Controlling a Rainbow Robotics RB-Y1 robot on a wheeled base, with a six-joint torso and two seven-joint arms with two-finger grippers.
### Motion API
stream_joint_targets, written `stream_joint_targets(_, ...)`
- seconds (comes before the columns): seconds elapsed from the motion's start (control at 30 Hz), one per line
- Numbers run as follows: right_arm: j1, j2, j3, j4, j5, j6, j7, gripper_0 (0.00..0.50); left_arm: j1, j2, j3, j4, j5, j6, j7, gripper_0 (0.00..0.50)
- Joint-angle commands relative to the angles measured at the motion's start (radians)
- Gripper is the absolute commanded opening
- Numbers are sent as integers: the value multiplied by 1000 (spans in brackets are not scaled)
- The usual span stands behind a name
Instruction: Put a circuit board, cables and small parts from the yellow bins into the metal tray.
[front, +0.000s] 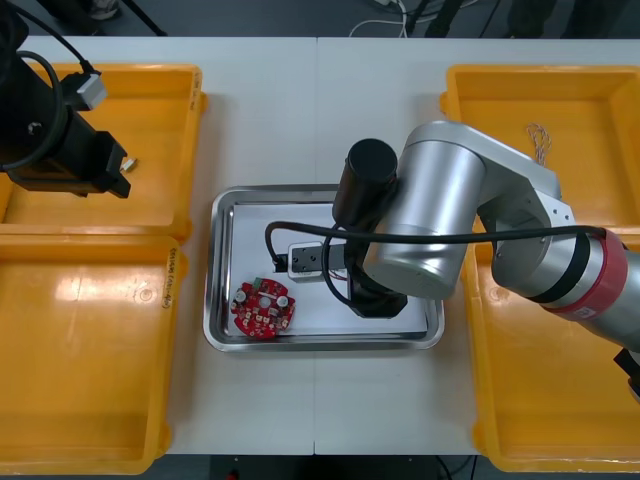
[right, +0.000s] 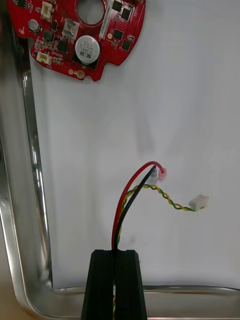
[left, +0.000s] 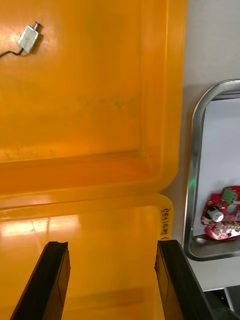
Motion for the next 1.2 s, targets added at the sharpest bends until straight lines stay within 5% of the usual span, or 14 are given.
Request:
stream_joint_targets(0.03, 27, 6, 83, -10, 62, -58, 19, 0, -69, 52, 52, 53, -58, 8, -114, 500)
stream_joint_targets(0.53, 77, 18, 111, 76, 91, -156, 25, 0, -101, 55, 125, 284, -165, -65, -329, 500)
stream_joint_targets(1.0, 77, 24, 112, 82, 108, -156, 22, 5, -138, 55, 131, 504, -200, -264, -405, 500)
stream_joint_targets(1.03, 77, 24, 112, 82, 110, -154, 19, 20, -138, 53, 131, 513, -200, -272, -415, 500)
stream_joint_targets(1.13, 77, 25, 111, 82, 116, -153, 19, 314, -149, 53, 131, 571, -211, -318, -470, 500)
stream_joint_targets(1.2, 77, 27, 111, 82, 117, -151, 19, 407, -150, 55, 131, 596, -214, -340, -490, 500)
